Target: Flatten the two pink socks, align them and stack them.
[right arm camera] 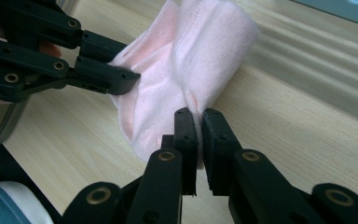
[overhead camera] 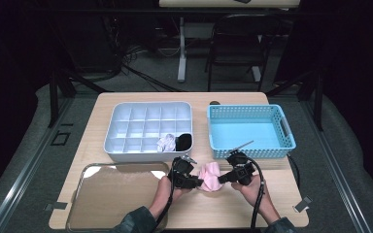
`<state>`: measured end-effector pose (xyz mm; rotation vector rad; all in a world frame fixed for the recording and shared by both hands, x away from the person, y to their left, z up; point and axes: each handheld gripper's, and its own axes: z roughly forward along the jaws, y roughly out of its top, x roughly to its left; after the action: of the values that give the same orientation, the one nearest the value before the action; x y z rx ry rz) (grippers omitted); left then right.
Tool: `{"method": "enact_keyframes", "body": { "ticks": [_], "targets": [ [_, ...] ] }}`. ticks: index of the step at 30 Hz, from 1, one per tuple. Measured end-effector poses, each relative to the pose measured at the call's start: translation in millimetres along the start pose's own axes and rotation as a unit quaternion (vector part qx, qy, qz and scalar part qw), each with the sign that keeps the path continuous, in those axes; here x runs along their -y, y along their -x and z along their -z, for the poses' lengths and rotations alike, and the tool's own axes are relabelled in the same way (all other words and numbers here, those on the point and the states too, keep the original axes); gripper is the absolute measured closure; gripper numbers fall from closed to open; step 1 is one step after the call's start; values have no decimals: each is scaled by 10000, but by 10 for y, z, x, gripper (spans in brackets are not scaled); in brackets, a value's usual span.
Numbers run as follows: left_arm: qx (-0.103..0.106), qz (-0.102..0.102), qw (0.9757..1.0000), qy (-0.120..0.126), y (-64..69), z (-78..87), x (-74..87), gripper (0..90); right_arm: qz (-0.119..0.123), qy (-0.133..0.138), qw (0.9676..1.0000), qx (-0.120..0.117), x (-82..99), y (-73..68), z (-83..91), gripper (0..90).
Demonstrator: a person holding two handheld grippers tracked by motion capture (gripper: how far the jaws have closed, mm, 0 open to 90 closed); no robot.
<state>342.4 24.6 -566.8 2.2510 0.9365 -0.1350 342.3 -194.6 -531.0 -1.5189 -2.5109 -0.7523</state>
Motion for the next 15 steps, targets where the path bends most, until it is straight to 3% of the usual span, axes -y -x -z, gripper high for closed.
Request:
{"method": "enact_keyframes", "body": {
  "ticks": [11, 15],
  "targets": [
    [0, 14, 10000, 5, 1, -3, 0, 789, 141, 143, 9998, -84, -17, -57, 56, 853],
    [6, 13, 10000, 7, 3, -4, 1, 789, 41, 331, 9994, -106, -9, -96, 42, 853]
  ]
}}
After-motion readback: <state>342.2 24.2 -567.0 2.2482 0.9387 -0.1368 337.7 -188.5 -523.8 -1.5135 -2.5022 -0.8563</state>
